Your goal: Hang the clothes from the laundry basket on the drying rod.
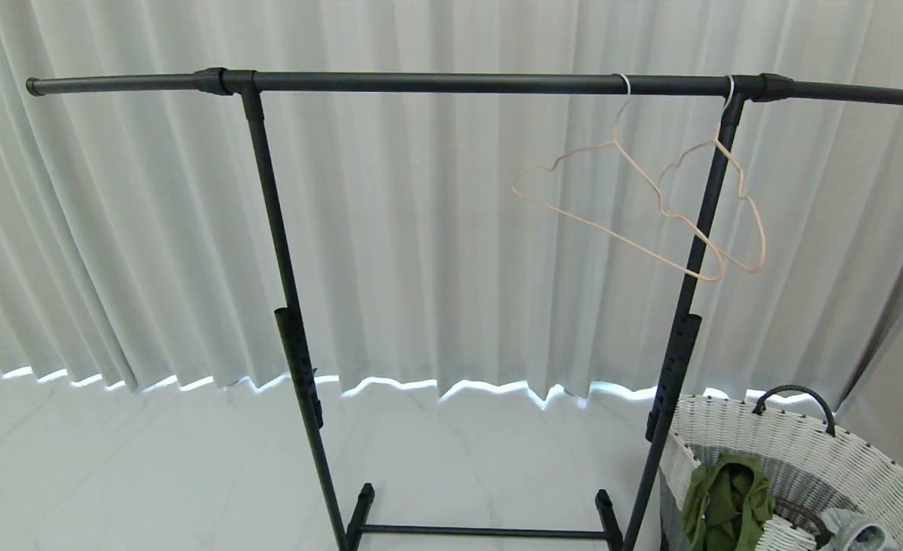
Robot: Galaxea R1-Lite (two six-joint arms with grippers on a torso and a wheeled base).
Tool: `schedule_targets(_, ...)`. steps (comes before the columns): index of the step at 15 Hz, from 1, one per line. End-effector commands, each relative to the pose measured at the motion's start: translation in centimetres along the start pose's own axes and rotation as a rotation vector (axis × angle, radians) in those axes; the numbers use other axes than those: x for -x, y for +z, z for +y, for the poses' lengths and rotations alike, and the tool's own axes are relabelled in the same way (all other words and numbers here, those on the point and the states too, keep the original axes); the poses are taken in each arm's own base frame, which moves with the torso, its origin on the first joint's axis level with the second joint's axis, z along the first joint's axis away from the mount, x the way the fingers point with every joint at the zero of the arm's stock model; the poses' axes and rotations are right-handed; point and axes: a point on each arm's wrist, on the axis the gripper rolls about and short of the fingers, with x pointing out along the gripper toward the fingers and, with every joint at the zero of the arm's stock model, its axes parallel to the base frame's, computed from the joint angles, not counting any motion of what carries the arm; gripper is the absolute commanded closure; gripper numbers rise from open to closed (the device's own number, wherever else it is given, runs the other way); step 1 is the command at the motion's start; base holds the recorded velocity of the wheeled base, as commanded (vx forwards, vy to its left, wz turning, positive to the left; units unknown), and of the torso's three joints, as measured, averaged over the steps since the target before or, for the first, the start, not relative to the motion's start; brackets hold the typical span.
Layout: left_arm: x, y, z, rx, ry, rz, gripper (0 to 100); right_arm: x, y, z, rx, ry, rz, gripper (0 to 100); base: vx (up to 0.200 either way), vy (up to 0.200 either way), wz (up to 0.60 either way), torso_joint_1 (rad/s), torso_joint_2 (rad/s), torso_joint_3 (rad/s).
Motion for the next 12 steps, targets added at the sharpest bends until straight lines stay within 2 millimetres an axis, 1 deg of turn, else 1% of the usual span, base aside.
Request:
schedule_targets(1,0.00,0.01,0.00,-0.002,0.001,-0.001,0,0.00,0.00,0.00,0.000,0.001,0.000,0,0.000,-0.200,0.00,-0.002,0.01,0.002)
schedule_targets(10,0.00,0.01,0.00,-0.011,0.001,-0.001,0,0.00,0.00,0.00,-0.006,0.001,0.000,0,0.000,-0.200,0.00,0.003,0.00,0.002)
schedule_targets(12,0.00,0.01,0.00,-0.012,0.001,-0.001,0,0.00,0.00,0.00,-0.002,0.001,0.000,0,0.000,0.000,0.00,0.000,0.00,0.000)
